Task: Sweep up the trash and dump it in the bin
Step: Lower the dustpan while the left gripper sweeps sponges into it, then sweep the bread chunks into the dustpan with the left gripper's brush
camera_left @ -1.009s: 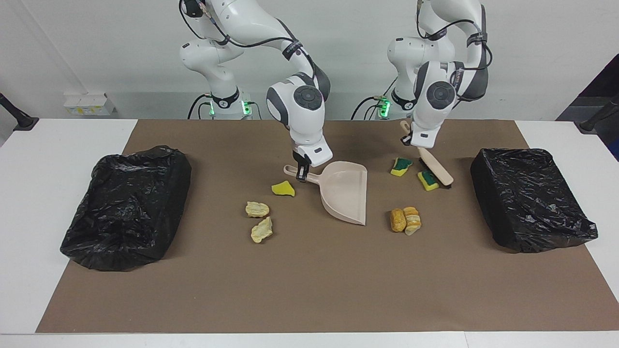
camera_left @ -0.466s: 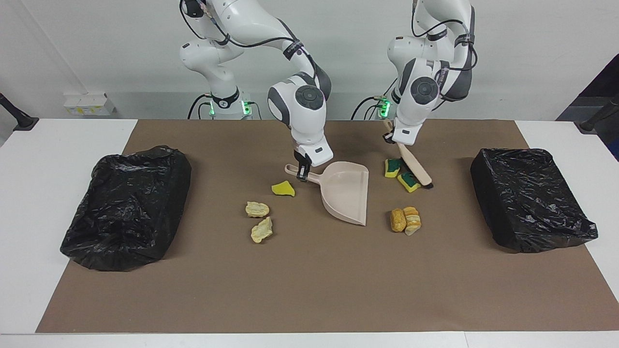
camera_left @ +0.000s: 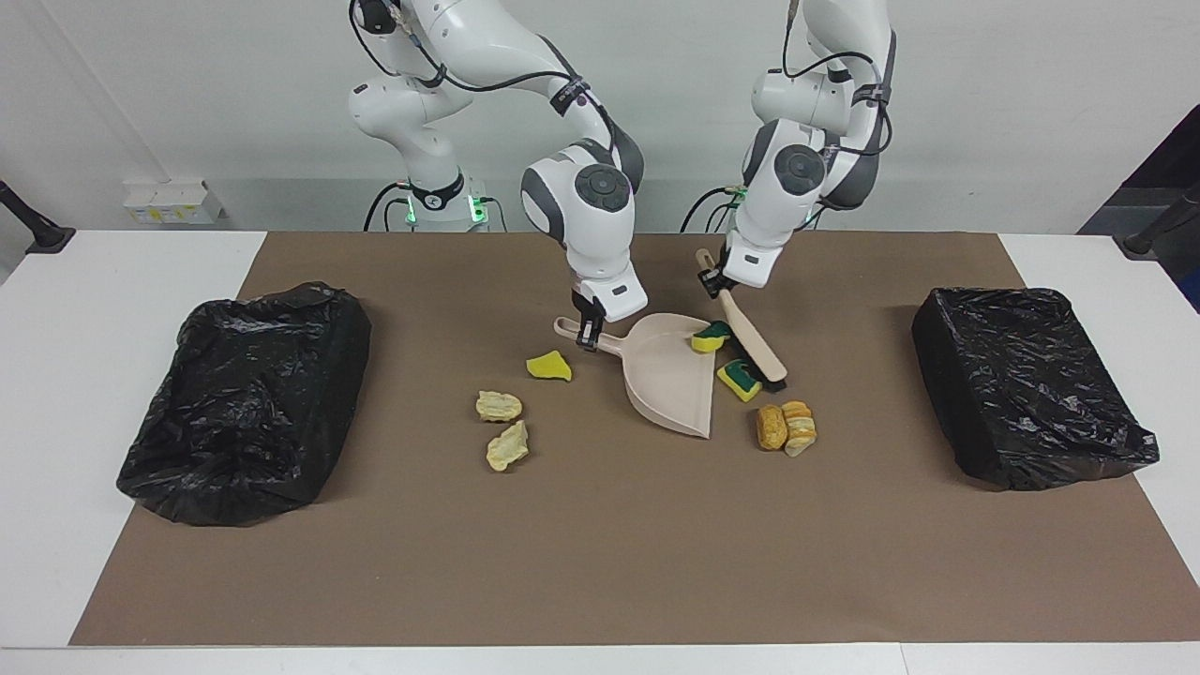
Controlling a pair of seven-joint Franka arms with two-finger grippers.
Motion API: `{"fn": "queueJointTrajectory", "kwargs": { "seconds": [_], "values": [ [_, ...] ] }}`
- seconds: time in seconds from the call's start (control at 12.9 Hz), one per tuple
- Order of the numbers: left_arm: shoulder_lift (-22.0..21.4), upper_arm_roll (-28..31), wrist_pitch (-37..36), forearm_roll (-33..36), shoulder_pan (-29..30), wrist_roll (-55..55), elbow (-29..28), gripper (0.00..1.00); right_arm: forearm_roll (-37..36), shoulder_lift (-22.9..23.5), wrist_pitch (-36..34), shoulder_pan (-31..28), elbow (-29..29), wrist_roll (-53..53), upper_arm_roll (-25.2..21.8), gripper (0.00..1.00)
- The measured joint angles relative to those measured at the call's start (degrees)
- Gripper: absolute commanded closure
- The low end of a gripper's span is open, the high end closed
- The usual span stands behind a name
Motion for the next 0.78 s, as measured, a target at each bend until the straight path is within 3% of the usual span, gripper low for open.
{"fn": "queueJointTrajectory", "kwargs": {
  "seconds": [0.31,0.62,0.78],
  "values": [
    [0.54,-0.14,2.01,-0.14,-4.78,8.70,1.99,1.00,0.00,0.00,0.00,0.00,-0.03,0.00,0.00,1.00],
    [1.66,0.94,1.82,0.58,-4.31,15.81,6.24,1.00,0.00,0.00,0.00,0.00,-0.04,0.01,0.00,1.00],
    [1.82,1.52,1.46,4.86,-2.16,17.47,7.42,1.00,0.01,0.00,0.00,0.04,-0.06,1.15,0.01,1.00]
  ]
}}
